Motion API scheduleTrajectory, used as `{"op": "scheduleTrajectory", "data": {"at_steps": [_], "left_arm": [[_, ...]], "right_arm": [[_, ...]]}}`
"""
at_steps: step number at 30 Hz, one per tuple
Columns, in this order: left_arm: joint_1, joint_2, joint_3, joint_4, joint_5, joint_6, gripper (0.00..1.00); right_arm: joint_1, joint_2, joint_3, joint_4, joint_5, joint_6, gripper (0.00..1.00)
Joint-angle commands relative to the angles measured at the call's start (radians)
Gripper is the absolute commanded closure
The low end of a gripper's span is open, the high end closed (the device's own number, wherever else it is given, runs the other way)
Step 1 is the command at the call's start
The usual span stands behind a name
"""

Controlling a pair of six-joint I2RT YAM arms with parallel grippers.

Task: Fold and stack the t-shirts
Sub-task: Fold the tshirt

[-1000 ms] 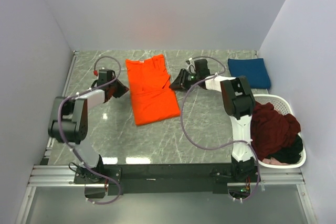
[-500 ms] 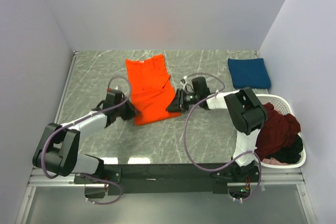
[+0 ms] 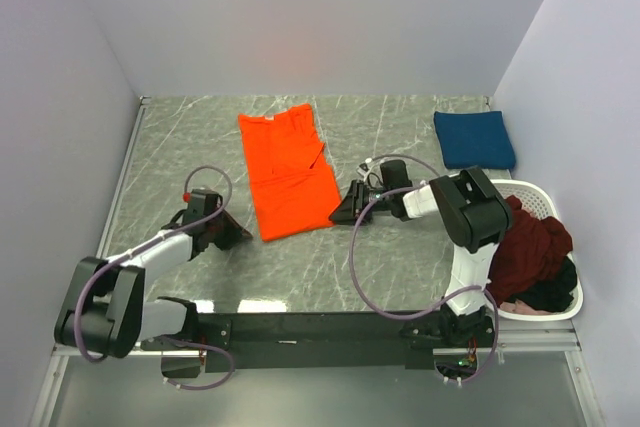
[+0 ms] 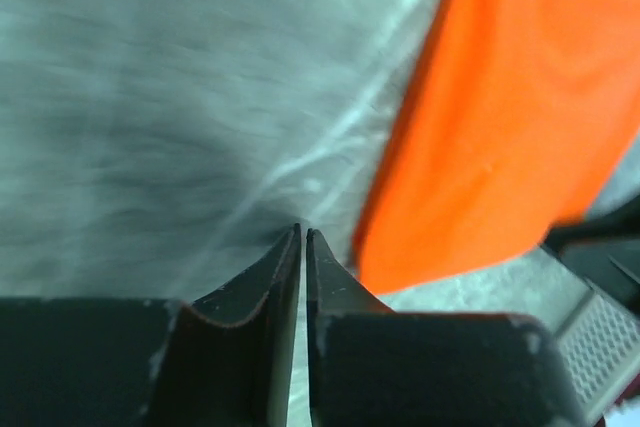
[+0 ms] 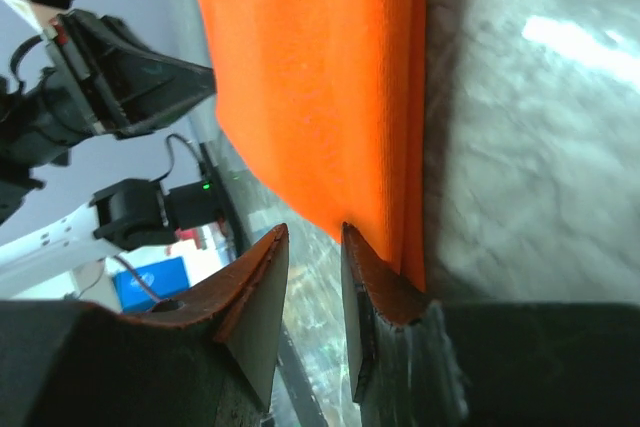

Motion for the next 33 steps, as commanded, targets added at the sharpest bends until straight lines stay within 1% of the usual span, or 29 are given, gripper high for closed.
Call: {"op": "scheduleTrajectory", "data": {"at_steps": [1,2,4,6,8,9,10,11,12,13,14,15,17,18,20,23,25,29,30,33], "left_arm": [[0.027,-0.076,0.013,-0.113,-0.08,0.039,0.87],[0.027,-0.09,0.022,-0.131,-0.091,0.056,0.86],[0.027,-0.131,0.062,-0.19,-0.113,0.071,0.84],[0.027,-0.181,0.092,-0.233,-0.159,0.099,0.81],[0.027,-0.217,0.138,-0.303,-0.174,0.126,0.78],[0.027,-0.252,0.154,-0.325,-0.229,0.134,0.75],[0.027,-0.271,0.177,-0.357,-0.241,0.14,0.72],[0.027,-0.287,0.185,-0.371,-0.252,0.149,0.68],[0.027,-0.318,0.191,-0.379,-0.263,0.151,0.61],[0.027,-0.33,0.195,-0.386,-0.266,0.153,0.57],[0.027,-0.343,0.198,-0.397,-0.266,0.151,0.54],[0.027,-0.364,0.197,-0.402,-0.265,0.153,0.47],[0.027,-0.378,0.186,-0.403,-0.251,0.168,0.42],[0.027,-0.395,0.182,-0.403,-0.245,0.174,0.35],[0.025,-0.413,0.163,-0.399,-0.232,0.18,0.29],[0.023,-0.453,0.155,-0.383,-0.208,0.185,0.28],[0.023,-0.481,0.149,-0.363,-0.202,0.206,0.28],[0.013,-0.509,0.129,-0.316,-0.185,0.235,0.27],[0.01,-0.495,0.128,-0.311,-0.168,0.235,0.26],[-0.019,-0.449,0.123,-0.293,-0.154,0.223,0.26]], "right_arm": [[-0.003,-0.108,-0.003,-0.125,0.089,-0.09,0.64],[0.008,-0.128,0.004,-0.148,0.09,-0.088,0.64],[0.054,-0.177,0.024,-0.142,0.095,-0.056,0.64],[0.121,-0.208,0.044,-0.095,0.103,-0.018,0.64],[0.172,-0.204,0.069,-0.04,0.107,0.042,0.64],[0.195,-0.178,0.102,-0.018,0.109,0.062,0.64],[0.242,-0.158,0.119,0.002,0.11,0.097,0.64],[0.264,-0.136,0.139,0.022,0.112,0.113,0.64],[0.284,-0.081,0.179,0.045,0.116,0.123,0.64],[0.311,-0.053,0.197,0.054,0.122,0.143,0.64],[0.324,-0.024,0.211,0.071,0.132,0.156,0.64],[0.331,0.034,0.231,0.118,0.133,0.174,0.64],[0.341,0.089,0.247,0.163,0.13,0.223,0.64],[0.339,0.138,0.262,0.183,0.132,0.228,0.64],[0.339,0.177,0.279,0.133,0.142,0.206,0.64],[0.339,0.211,0.313,0.05,0.149,0.148,0.64],[0.339,0.182,0.307,0.031,0.146,0.119,0.64],[0.319,0.062,0.291,-0.079,0.167,0.033,0.64],[0.31,0.013,0.273,-0.085,0.17,0.021,0.64],[0.241,-0.047,0.212,-0.061,0.133,0.008,0.64]]}}
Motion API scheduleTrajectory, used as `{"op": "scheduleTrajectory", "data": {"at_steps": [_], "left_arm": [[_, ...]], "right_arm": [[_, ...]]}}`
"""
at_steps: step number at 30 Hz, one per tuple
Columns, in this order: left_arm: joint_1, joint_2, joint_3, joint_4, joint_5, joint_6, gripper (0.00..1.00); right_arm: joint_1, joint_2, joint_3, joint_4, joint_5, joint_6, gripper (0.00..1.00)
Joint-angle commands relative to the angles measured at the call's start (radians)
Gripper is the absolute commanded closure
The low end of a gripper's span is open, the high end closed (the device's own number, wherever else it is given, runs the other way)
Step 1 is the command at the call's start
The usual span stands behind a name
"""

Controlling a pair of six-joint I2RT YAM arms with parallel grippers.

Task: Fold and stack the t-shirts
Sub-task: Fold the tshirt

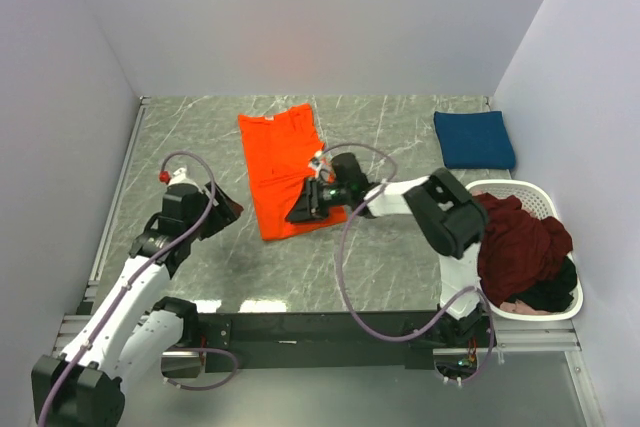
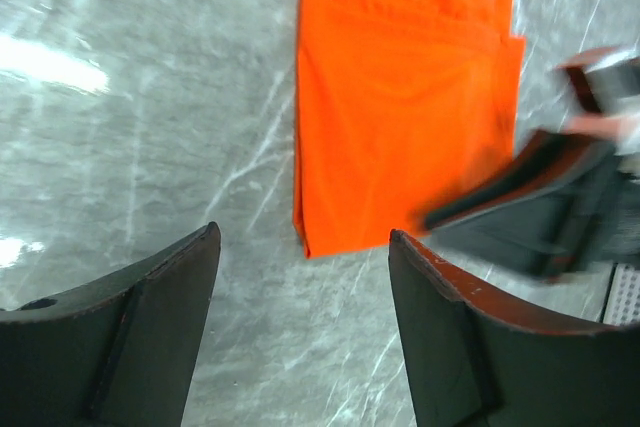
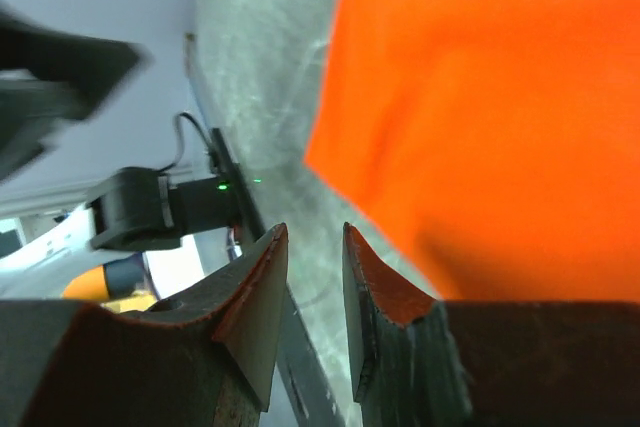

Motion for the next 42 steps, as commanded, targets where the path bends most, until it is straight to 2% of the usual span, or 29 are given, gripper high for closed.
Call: {"op": "scheduleTrajectory", "data": {"at_steps": [1,8,13,17,25,28,31,35,42], "left_arm": [[-0.036,0.047,-0.014,0.067,0.038,0.008,0.26],[-0.14,0.147,-0.017,0.121,0.019,-0.041,0.25],[-0.168,0.199,-0.008,0.122,0.018,-0.05,0.25],[-0.171,0.222,-0.01,0.122,0.018,-0.067,0.27],[-0.199,0.345,0.026,0.124,0.018,-0.078,0.38],[-0.22,0.406,0.05,0.115,0.018,-0.079,0.41],[-0.239,0.461,0.081,0.096,-0.028,-0.079,0.44],[-0.25,0.524,0.119,0.075,-0.059,-0.067,0.46],[-0.265,0.596,0.17,0.043,-0.094,-0.053,0.54]], "right_arm": [[-0.112,-0.118,-0.054,-0.005,-0.036,-0.074,0.64],[-0.281,-0.046,-0.17,0.055,-0.116,-0.103,0.64],[-0.324,0.02,-0.172,0.043,-0.127,-0.138,0.65],[-0.33,-0.076,-0.19,-0.021,-0.096,-0.169,0.65],[-0.324,-0.305,-0.144,-0.393,0.147,-0.337,0.64],[-0.306,-0.377,-0.147,-0.49,0.239,-0.357,0.62],[-0.268,-0.448,-0.135,-0.613,0.429,-0.367,0.55],[-0.211,-0.497,-0.126,-0.69,0.604,-0.376,0.49],[-0.143,-0.486,-0.114,-0.723,0.694,-0.384,0.48]]}}
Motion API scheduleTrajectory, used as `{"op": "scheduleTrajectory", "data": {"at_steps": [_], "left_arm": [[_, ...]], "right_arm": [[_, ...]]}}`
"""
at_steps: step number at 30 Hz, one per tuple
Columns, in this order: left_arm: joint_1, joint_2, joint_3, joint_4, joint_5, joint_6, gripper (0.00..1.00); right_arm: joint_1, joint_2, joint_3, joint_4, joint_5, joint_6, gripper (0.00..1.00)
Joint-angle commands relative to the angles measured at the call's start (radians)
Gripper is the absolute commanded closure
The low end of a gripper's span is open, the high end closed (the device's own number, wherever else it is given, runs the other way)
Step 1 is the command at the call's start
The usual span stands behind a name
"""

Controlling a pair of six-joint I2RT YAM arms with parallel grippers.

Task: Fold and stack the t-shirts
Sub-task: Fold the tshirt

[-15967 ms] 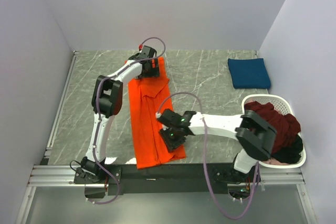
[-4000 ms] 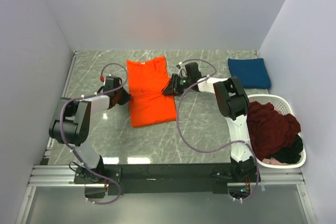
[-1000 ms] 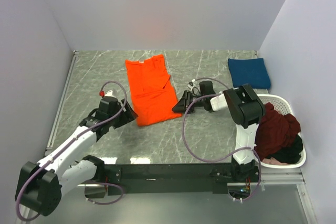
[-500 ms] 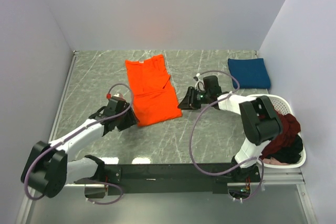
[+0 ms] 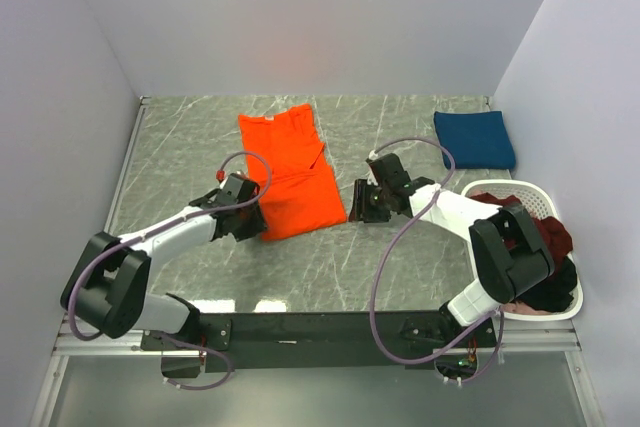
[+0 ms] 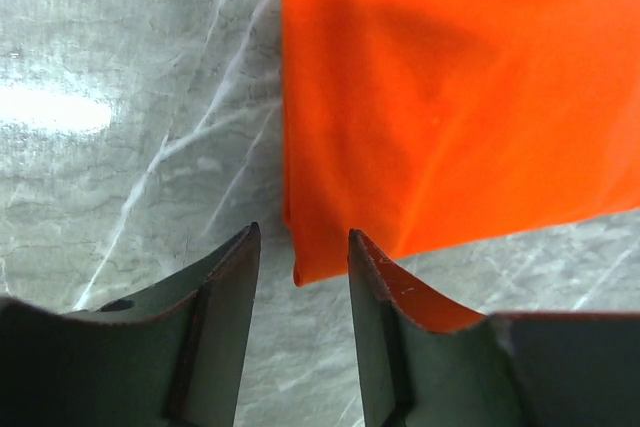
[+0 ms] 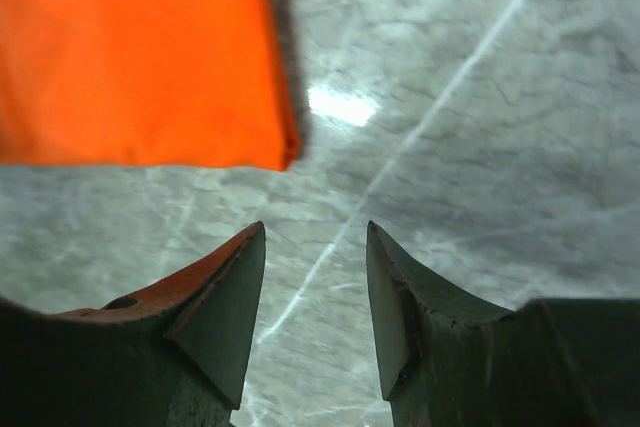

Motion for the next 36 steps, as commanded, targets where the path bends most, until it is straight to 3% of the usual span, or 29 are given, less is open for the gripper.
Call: {"op": "scheduleTrajectory", "data": {"at_steps": [1,21,27,34,36], "left_arm": [[-0.016,0.031,0.046,-0.026,-0.039,0.018,0.54],[-0.093,0.146,0.04,-0.106,-0.101,-0.007,0.61],[-0.099,0.171,0.029,-0.098,-0.086,-0.009,0.72],[-0.101,0.154,0.008,-0.11,-0.1,-0.01,0.99],[-0.101,0.148,0.006,-0.112,-0.1,-0.012,0.99]], "right_arm": [[0.029,-0.011,0.058,-0.042,0.114,-0.017,0.48],[0.167,0.126,0.196,-0.122,0.257,-0.003,0.44],[0.181,0.159,0.229,-0.137,0.26,0.016,0.44],[0.184,0.189,0.262,-0.157,0.259,0.03,0.44],[0.186,0.204,0.276,-0.166,0.26,0.03,0.45]]}}
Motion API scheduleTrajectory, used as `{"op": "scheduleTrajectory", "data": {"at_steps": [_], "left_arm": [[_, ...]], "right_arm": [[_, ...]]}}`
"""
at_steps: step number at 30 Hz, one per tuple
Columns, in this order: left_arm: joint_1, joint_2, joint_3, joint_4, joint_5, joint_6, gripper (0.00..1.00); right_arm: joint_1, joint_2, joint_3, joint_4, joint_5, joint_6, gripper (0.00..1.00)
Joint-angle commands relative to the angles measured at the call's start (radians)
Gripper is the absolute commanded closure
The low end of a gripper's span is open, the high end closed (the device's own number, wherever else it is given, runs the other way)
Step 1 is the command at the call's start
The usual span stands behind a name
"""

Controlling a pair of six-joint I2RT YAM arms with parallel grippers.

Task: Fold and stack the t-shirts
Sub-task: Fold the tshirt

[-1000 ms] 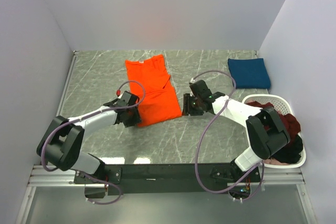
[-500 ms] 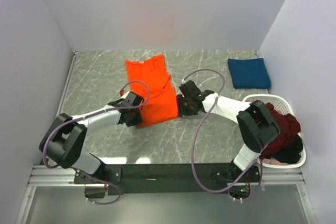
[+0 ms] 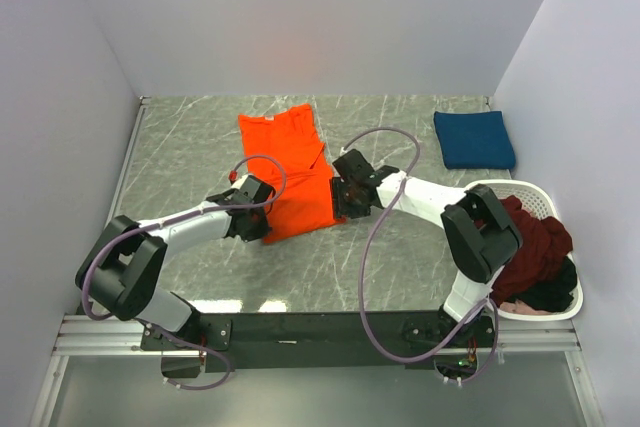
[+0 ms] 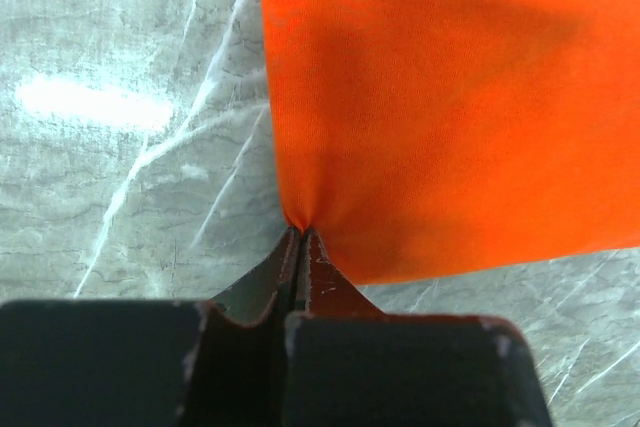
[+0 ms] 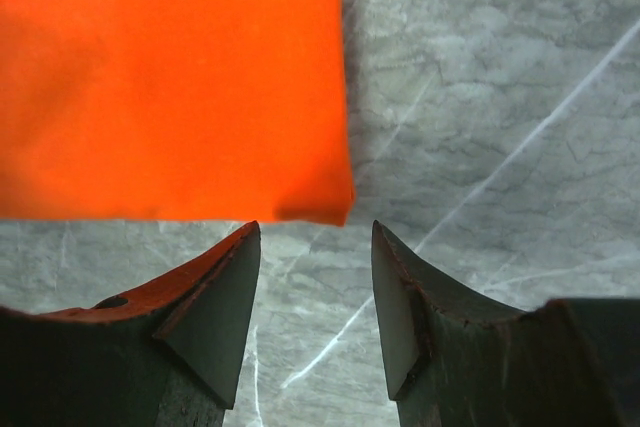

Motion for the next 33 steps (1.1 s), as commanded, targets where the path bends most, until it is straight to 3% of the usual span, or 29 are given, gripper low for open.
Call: {"op": "scheduleTrajectory", "data": {"at_steps": [1,12,28,33], "left_arm": [[-0.01,0.022,-0.055,-0.076,0.007,-0.003,0.99],[-0.01,-0.007,-0.065,-0.095,-0.002,0.0,0.99],[-0.01,-0.041,-0.086,-0.113,-0.004,-0.009,0.99],[-0.01,-0.03,-0.088,-0.105,0.004,-0.009,0.99]], "right_arm": [[0.012,0.035,0.052,-0.019,0.027,0.014,0.45],[0.014,0.126,0.103,-0.057,0.073,0.031,0.49],[0.027,0.167,0.021,-0.135,0.102,0.038,0.57],[0.027,0.169,-0.009,-0.14,0.096,0.04,0.64]]}}
